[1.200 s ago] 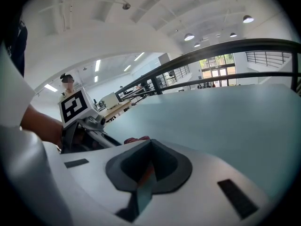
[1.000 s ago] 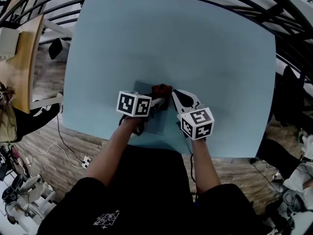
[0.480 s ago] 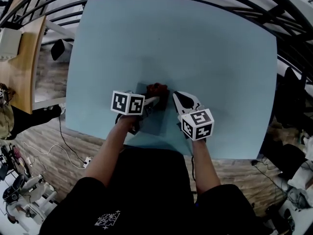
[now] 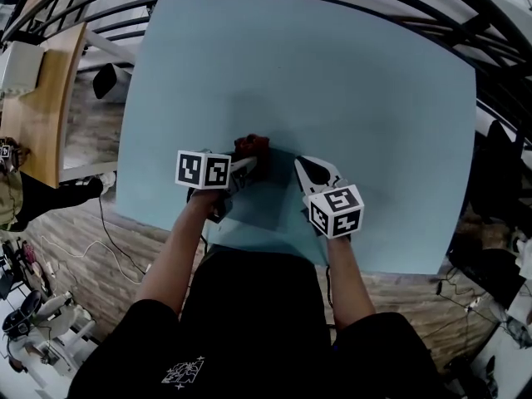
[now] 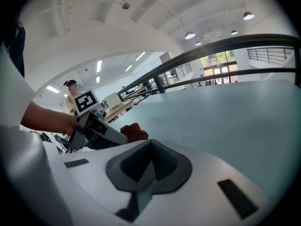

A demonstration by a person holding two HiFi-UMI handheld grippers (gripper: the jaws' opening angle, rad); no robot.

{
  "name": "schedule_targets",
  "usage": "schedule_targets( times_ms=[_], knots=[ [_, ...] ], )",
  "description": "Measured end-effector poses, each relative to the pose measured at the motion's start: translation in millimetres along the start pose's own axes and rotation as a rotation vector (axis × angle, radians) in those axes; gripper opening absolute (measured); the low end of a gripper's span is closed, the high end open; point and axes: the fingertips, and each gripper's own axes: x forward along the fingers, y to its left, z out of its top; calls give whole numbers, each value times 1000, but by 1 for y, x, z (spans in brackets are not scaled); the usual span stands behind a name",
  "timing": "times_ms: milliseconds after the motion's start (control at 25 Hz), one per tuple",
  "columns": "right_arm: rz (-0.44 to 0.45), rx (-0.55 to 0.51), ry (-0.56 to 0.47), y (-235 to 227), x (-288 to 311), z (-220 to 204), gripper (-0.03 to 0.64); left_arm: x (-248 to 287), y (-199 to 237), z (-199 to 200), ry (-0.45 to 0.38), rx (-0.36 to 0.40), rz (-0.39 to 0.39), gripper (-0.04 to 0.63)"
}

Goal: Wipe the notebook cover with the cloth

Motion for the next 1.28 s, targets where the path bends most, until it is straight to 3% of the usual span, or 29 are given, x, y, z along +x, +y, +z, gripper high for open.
schedule_targets(
  times_ms=[840, 1280],
  knots=[
    [12, -6, -7, 18, -3, -1, 2, -47, 43, 6, -53, -5, 101, 135],
    [1, -1, -31, 14, -19, -3, 2, -56, 24, 2, -86, 16, 101, 135]
  ],
)
